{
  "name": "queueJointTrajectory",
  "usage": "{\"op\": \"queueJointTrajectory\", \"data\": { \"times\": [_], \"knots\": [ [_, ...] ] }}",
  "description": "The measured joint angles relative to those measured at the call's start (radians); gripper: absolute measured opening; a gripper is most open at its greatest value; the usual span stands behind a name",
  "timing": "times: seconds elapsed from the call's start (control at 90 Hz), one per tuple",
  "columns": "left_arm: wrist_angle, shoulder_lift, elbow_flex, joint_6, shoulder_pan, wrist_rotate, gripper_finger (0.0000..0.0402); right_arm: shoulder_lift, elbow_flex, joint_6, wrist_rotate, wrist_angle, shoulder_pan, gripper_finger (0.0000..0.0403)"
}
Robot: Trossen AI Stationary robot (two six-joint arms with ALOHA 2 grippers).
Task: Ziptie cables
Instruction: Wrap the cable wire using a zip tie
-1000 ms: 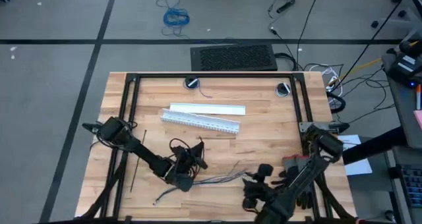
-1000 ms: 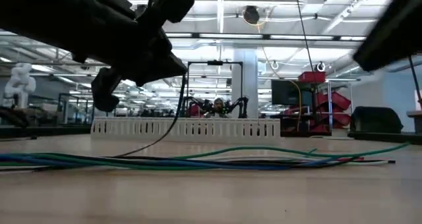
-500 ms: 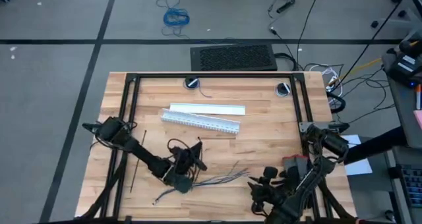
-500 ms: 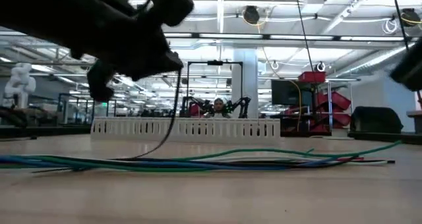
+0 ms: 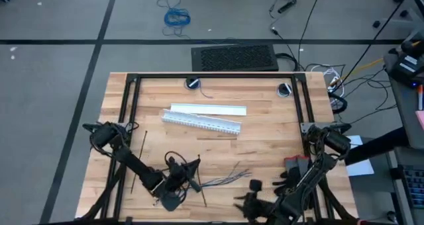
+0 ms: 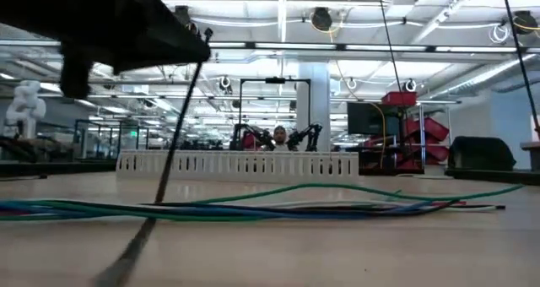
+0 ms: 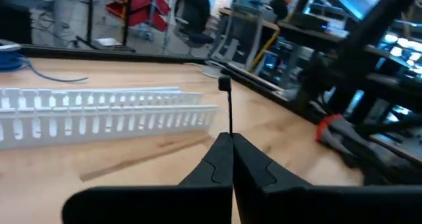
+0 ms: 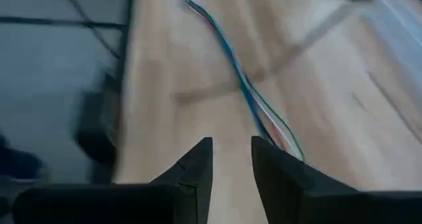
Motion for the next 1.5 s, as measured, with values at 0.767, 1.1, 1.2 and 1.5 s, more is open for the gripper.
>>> {"op": "queueJointTrajectory", "data": {
  "times": [0.767,1.1,1.2,1.5],
  "knots": [
    [-0.156,0.035,0.017,-0.235,0.003,0.153,0.0,0.058,0.005,-0.196,-0.197,-0.045,-0.122,0.0098],
    [-0.153,0.124,0.162,-0.259,0.163,0.059,0.0,0.056,0.006,-0.056,-0.044,-0.295,-0.03,0.0098],
    [-0.159,0.128,0.187,-0.258,0.201,0.057,0.0,0.053,0.006,-0.012,-0.016,-0.362,-0.007,0.0098],
    [-0.155,0.127,0.25,-0.264,0.2,-0.009,0.0,0.004,0.002,0.0,0.011,-0.448,0.068,0.0098]
  ]
}}
